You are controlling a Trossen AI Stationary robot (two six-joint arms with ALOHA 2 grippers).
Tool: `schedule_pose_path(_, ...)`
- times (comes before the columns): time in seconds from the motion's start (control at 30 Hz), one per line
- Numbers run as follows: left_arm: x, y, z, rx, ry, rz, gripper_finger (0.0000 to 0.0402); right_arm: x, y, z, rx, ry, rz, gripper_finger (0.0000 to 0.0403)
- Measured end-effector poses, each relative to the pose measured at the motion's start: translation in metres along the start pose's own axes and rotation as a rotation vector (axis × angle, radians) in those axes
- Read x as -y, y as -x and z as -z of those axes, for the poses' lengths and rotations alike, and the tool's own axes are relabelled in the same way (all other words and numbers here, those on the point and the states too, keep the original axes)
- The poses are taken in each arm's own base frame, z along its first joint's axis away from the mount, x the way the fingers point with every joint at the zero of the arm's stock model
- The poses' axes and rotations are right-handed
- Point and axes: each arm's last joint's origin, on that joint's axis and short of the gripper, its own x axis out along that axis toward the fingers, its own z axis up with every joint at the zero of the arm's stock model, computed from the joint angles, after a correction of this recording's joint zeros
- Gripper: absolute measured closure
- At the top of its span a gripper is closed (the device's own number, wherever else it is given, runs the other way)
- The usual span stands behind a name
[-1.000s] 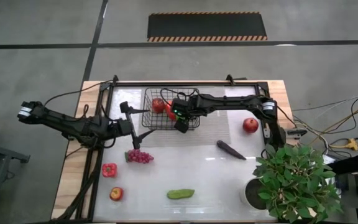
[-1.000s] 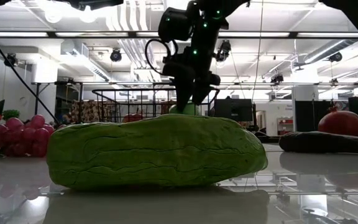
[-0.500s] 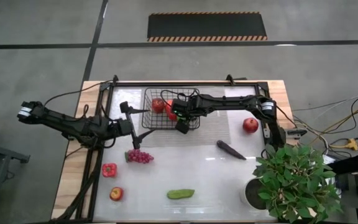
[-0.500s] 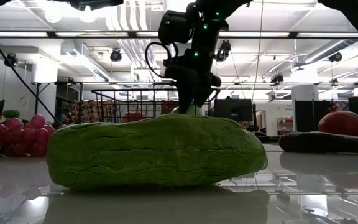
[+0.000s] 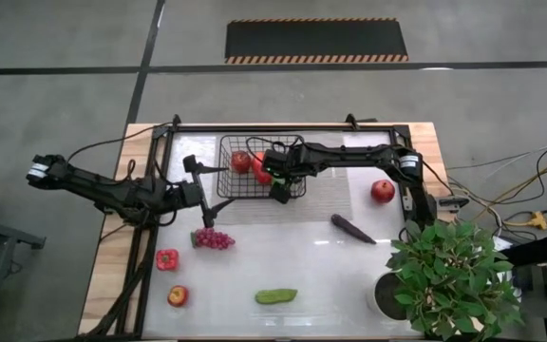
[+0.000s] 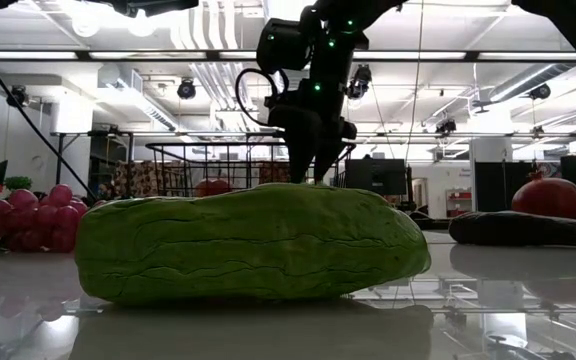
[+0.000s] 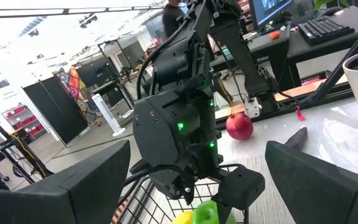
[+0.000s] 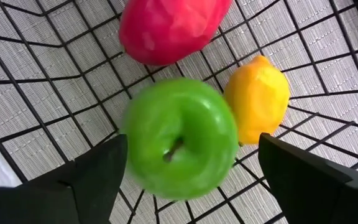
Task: Build produce basket
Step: Put the green apple into the wire basket, then put the red bell pepper into the wire basket
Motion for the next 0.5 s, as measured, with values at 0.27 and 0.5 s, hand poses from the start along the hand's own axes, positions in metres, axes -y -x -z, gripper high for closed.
schedule_pose_path(0.27, 0.0, 0.0, 0.0, 0.0, 0.0, 0.0, 0.0047, 0.001, 0.005, -0.005, 0.026, -0.007, -0.001, 0.0059)
schedule_pose_path(0.5, 0.0, 0.0, 0.001, -0.008, -0.002, 0.003, 0.0047, 0.002, 0.026, -0.017, 0.066, 0.01, -0.012, 0.0074)
